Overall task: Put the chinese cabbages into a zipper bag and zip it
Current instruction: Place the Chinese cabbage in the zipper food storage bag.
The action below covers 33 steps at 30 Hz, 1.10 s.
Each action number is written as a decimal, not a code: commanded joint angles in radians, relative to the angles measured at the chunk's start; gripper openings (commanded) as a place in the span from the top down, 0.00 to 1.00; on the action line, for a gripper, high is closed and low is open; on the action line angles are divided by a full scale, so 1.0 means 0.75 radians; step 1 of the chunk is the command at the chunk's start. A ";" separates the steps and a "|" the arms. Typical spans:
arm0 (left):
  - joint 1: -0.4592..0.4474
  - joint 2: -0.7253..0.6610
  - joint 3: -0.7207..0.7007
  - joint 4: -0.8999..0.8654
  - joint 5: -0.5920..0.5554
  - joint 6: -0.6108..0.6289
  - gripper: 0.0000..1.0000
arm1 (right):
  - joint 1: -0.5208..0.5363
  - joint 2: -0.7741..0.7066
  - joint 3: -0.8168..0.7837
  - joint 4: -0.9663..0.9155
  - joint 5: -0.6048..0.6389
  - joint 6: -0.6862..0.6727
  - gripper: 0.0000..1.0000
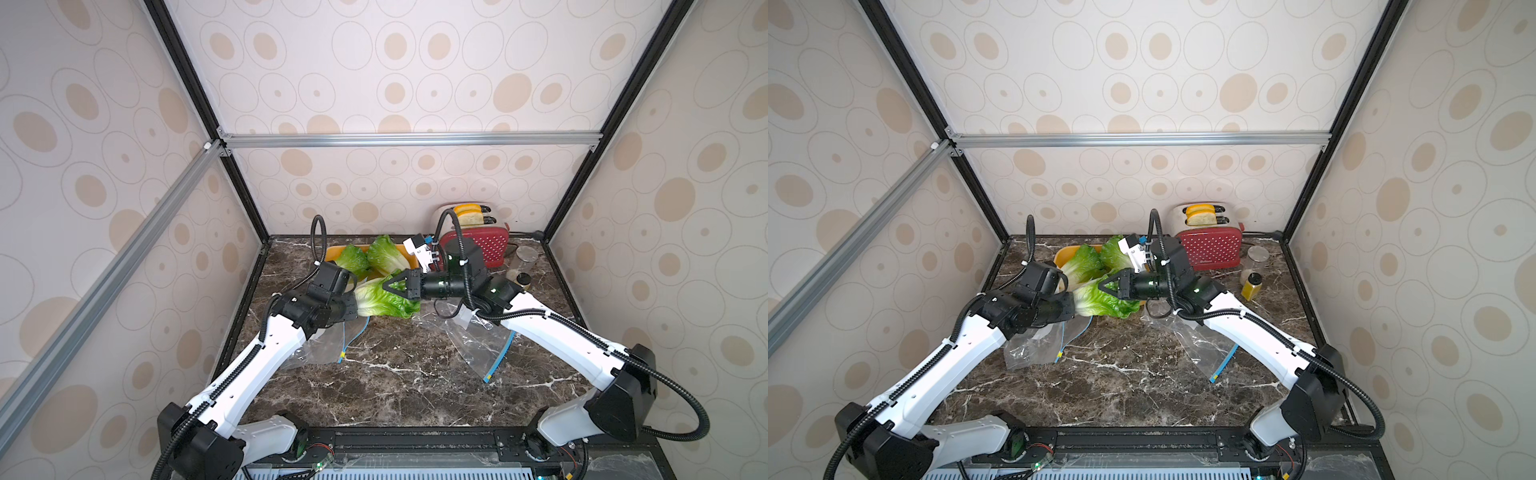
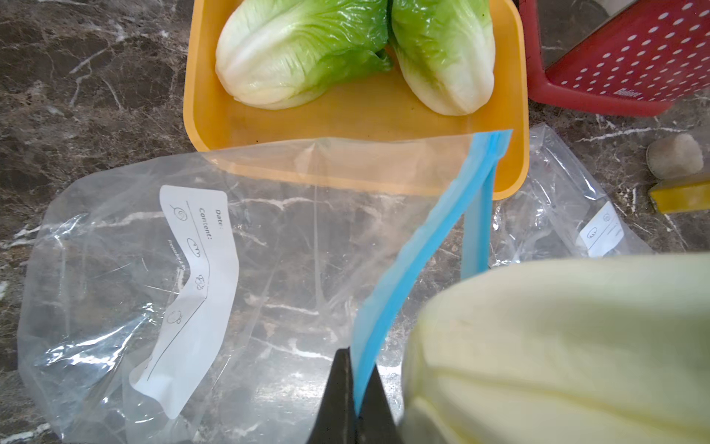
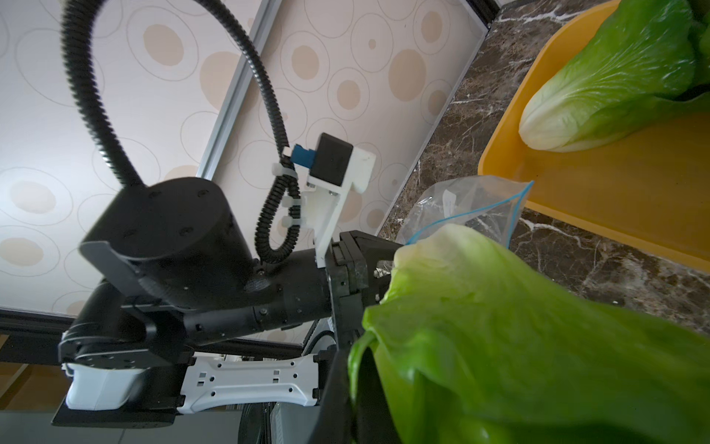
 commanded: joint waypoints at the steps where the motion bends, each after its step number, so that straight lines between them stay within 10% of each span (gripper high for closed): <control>1: -0.010 -0.054 0.067 0.012 -0.006 -0.036 1.00 | 0.013 0.010 -0.048 0.018 0.035 -0.004 1.00; 33: -0.057 -0.090 0.160 0.114 0.187 -0.102 1.00 | 0.082 0.013 -0.146 0.304 -0.028 0.221 1.00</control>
